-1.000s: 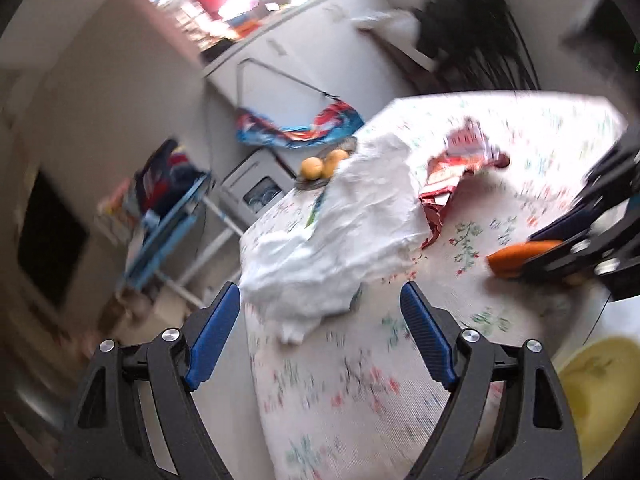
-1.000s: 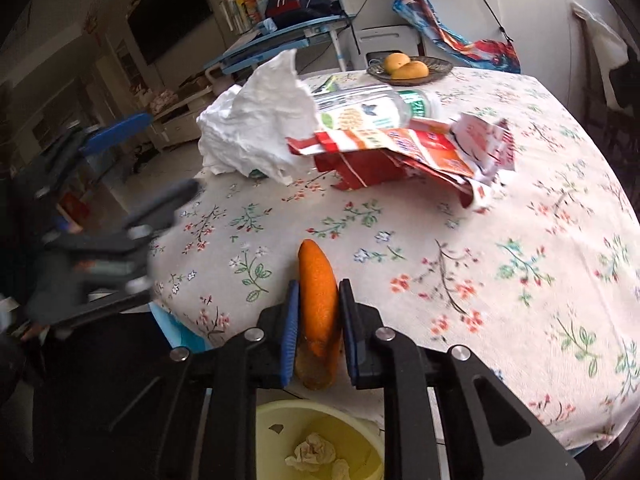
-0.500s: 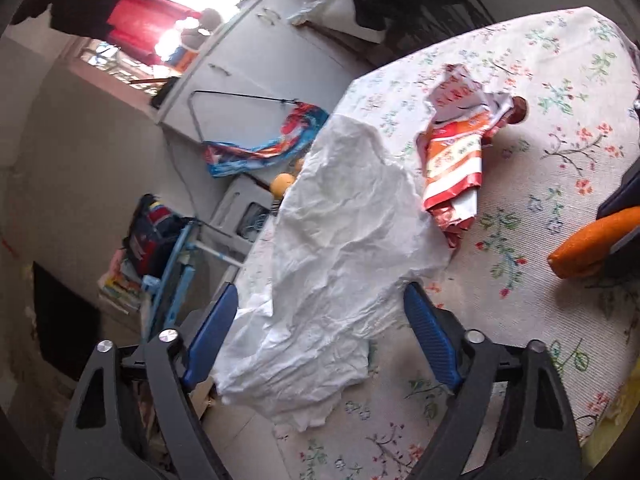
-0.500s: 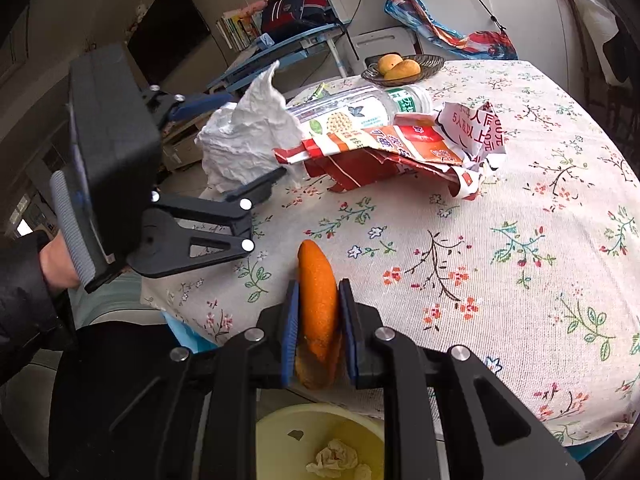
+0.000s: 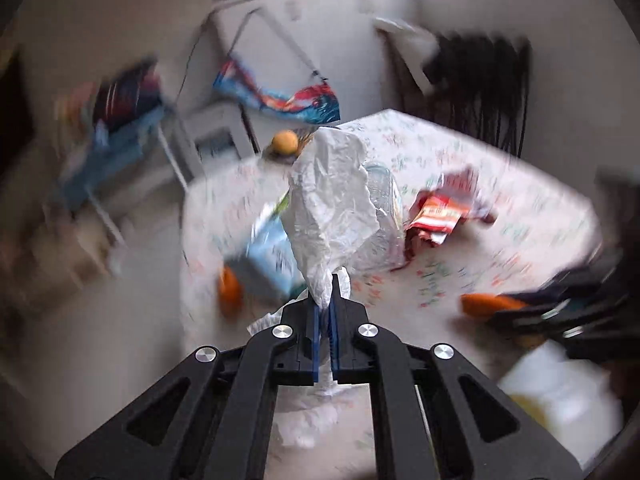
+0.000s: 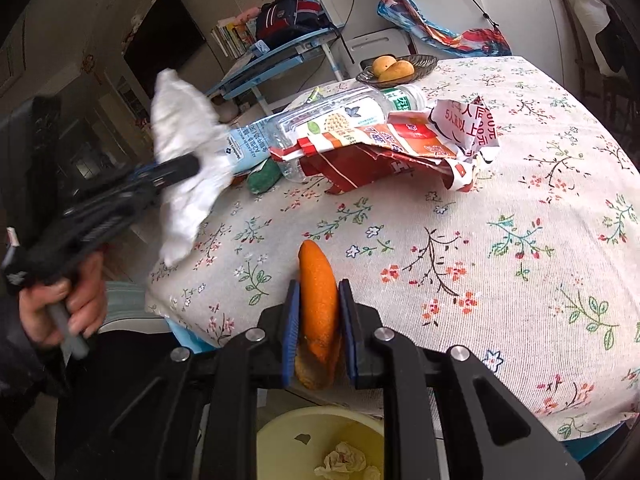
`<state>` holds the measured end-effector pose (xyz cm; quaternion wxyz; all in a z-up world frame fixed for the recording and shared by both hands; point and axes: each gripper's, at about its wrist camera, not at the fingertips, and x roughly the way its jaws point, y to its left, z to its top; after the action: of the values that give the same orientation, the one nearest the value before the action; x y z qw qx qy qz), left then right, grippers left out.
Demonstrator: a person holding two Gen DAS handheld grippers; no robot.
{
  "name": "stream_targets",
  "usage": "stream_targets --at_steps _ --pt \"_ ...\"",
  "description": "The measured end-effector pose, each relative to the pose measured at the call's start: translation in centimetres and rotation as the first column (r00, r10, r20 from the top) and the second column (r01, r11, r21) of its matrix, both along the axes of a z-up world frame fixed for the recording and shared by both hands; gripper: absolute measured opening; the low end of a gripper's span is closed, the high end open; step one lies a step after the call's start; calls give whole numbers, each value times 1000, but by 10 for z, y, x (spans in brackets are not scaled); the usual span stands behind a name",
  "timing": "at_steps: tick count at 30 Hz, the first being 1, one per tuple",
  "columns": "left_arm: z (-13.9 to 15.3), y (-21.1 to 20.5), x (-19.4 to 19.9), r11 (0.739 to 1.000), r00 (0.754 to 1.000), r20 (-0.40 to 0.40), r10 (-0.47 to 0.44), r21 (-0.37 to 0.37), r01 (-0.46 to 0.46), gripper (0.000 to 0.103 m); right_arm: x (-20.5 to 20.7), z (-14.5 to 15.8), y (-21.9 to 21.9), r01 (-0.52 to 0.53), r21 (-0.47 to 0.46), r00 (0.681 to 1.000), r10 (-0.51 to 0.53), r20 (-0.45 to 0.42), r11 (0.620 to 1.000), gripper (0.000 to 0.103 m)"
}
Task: Collect trash
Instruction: 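Grasp the white plastic bag with the left gripper while the right gripper holds the orange peel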
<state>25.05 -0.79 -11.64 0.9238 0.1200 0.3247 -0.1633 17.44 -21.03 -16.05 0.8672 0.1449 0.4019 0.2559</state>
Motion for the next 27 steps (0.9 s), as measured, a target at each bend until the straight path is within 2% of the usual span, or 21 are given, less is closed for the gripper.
stream_targets --at_steps 1,3,6,9,15,27 --pt "1 11 -4 997 999 -30 24 -75 -26 5 0 0 -1 4 7 1000 -4 -2 1000 19" --pt "-1 28 -13 984 996 -71 53 -168 -64 5 -1 0 -4 13 24 1000 -13 -7 1000 19" --pt "-5 44 -32 959 991 -105 87 -260 -112 5 -3 1 -10 34 55 999 -33 -15 998 19" --pt "-8 49 -45 937 986 -125 107 -320 -142 5 -6 4 -14 53 87 998 -51 -22 995 18" --pt "-10 41 -72 904 978 -154 139 -384 -189 5 -23 16 -14 58 121 998 -57 -8 991 18" --pt "9 30 -126 888 986 -125 112 -434 -156 5 -73 39 -18 58 175 998 -60 4 983 18"
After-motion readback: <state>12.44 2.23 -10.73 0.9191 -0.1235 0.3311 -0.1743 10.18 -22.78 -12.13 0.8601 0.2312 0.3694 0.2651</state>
